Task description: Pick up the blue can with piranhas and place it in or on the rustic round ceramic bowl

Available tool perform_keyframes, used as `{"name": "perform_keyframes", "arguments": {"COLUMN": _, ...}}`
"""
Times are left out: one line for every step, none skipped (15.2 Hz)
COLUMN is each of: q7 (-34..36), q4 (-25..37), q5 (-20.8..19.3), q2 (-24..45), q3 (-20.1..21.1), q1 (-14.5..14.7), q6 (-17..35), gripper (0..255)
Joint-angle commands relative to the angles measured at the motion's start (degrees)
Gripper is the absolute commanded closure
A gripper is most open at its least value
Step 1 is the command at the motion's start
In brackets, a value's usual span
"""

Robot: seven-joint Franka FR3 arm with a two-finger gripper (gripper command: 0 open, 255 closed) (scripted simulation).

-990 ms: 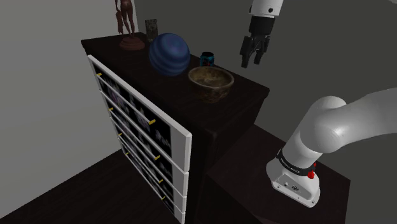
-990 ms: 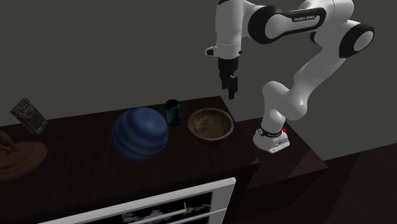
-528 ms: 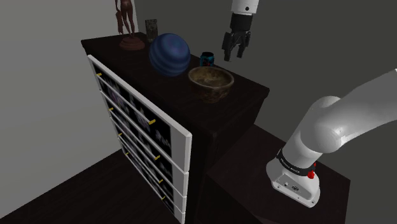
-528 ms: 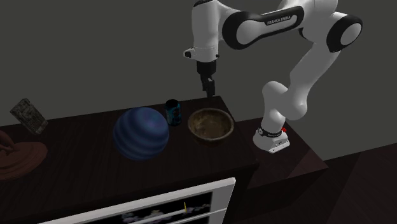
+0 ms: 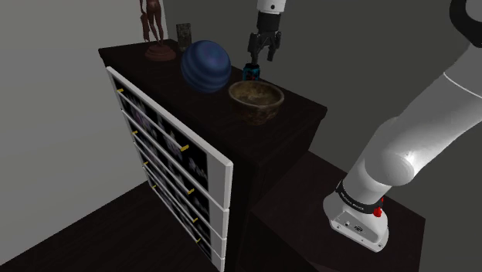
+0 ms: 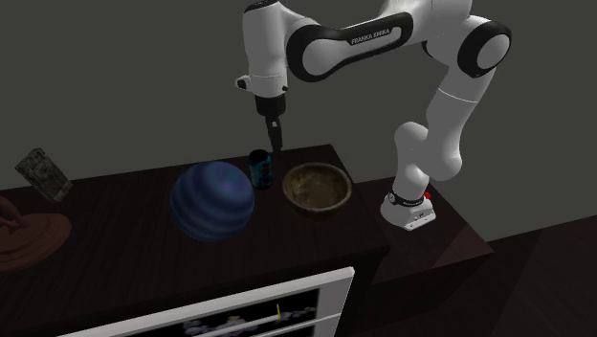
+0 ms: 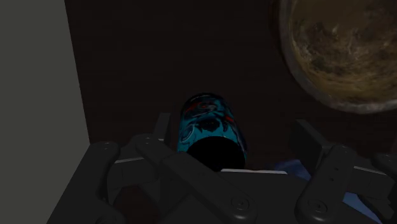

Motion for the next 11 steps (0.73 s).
{"name": "perform_keyframes", "arguments": {"q7": -0.34, "q4": 3.8, "q5": -0.12, "q2": 4.07, "q3": -0.1, "q1": 0.02, "q6": 0.78, "gripper": 0}}
{"name": "perform_keyframes", "arguments": {"q7": -0.55, "q4": 6.11, "q5": -0.15, "q2": 6.22, "q3": -0.17, "q1": -0.01, "q6": 0.86, "gripper": 0}}
{"name": "perform_keyframes", "arguments": {"q7": -0.75, "q4": 8.52, "q5": -0.17, "q2": 8.38, "q3": -0.24, "q1": -0.04, "q6": 0.86, "gripper": 0}}
{"name": "perform_keyframes", "arguments": {"q7": -0.79, "q4": 8.95, "q5": -0.17, "q2": 8.76, "q3": -0.24, "q1": -0.06, "q6": 0.85, "gripper": 0}}
{"name": "perform_keyframes", "arguments": {"q7": -0.79, "q4": 8.15, "q5": -0.17, "q2": 8.73, "q3": -0.24, "q1": -0.06, "q6": 1.63, "gripper": 0}}
{"name": "perform_keyframes", "arguments": {"q7": -0.79, "q4": 7.36, "q5": -0.17, "q2": 8.72, "q3": -0.24, "q1": -0.06, "q6": 2.4, "gripper": 0}}
{"name": "perform_keyframes", "arguments": {"q7": -0.79, "q4": 6.59, "q5": -0.17, "q2": 8.71, "q3": -0.24, "q1": -0.06, "q6": 3.17, "gripper": 0}}
{"name": "perform_keyframes", "arguments": {"q7": -0.79, "q4": 5.83, "q5": -0.17, "q2": 8.72, "q3": -0.24, "q1": -0.06, "q6": 3.94, "gripper": 0}}
{"name": "perform_keyframes", "arguments": {"q7": -0.79, "q4": 5.08, "q5": -0.17, "q2": 8.74, "q3": -0.24, "q1": -0.06, "q6": 4.71, "gripper": 0}}
{"name": "perform_keyframes", "arguments": {"q7": -0.79, "q4": 4.35, "q5": -0.17, "q2": 8.78, "q3": -0.24, "q1": -0.06, "q6": 5.47, "gripper": 0}}
{"name": "perform_keyframes", "arguments": {"q7": -0.8, "q4": 3.23, "q5": -0.16, "q2": 8.86, "q3": -0.24, "q1": -0.06, "q6": 6.67, "gripper": 0}}
